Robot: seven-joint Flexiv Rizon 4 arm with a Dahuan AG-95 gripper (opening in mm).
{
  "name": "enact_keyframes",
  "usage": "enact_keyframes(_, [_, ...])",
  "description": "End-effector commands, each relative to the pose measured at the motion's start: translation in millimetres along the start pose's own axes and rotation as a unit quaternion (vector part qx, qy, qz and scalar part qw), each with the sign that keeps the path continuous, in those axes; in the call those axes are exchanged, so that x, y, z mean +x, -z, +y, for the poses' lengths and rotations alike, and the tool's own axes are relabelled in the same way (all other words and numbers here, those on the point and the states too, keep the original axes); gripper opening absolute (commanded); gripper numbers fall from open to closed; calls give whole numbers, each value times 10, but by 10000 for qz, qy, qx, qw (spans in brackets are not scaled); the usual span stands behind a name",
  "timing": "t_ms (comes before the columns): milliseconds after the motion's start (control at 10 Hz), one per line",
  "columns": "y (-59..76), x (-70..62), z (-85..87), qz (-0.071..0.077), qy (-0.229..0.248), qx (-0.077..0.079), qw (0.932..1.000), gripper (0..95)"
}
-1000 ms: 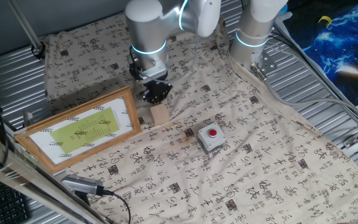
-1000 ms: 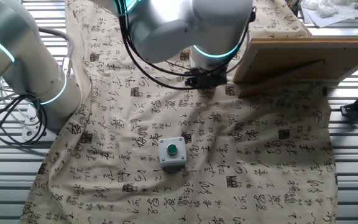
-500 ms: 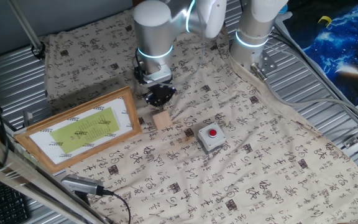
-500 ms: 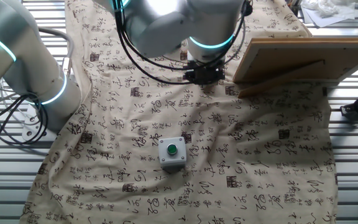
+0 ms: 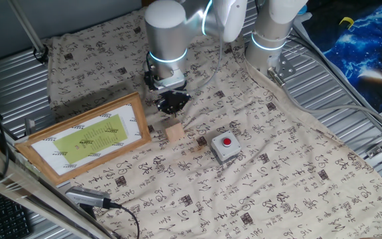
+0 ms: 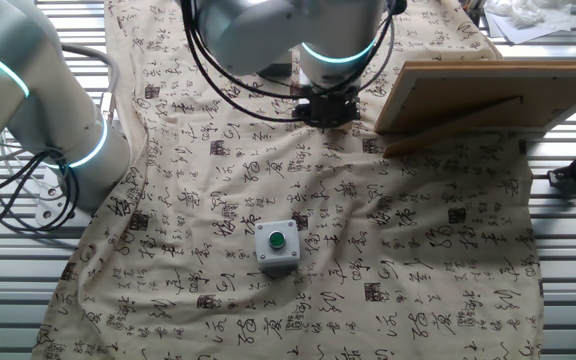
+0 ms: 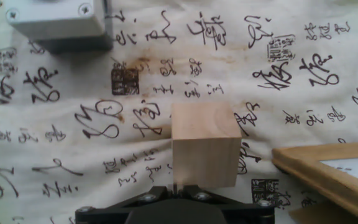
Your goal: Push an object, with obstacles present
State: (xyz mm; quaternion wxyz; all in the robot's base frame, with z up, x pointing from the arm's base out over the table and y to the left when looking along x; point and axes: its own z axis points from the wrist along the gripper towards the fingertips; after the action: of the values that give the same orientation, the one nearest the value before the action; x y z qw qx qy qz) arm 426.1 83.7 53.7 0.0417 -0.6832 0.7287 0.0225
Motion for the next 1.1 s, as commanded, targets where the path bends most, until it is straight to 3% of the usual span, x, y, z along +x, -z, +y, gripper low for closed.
enact_keyframes(100, [-13, -67, 25, 98, -18, -43, 9999, 0])
enact_keyframes(200, [-13, -69, 24, 49, -27, -43, 10000, 0])
enact_keyframes(700, [-37, -37, 16, 124, 50, 9, 9999, 0])
enact_keyframes(1000, [-147, -114, 43, 104, -45, 83, 9999, 0])
enact_keyframes(1100, [-205, -207, 56, 120, -71, 133, 9998, 0])
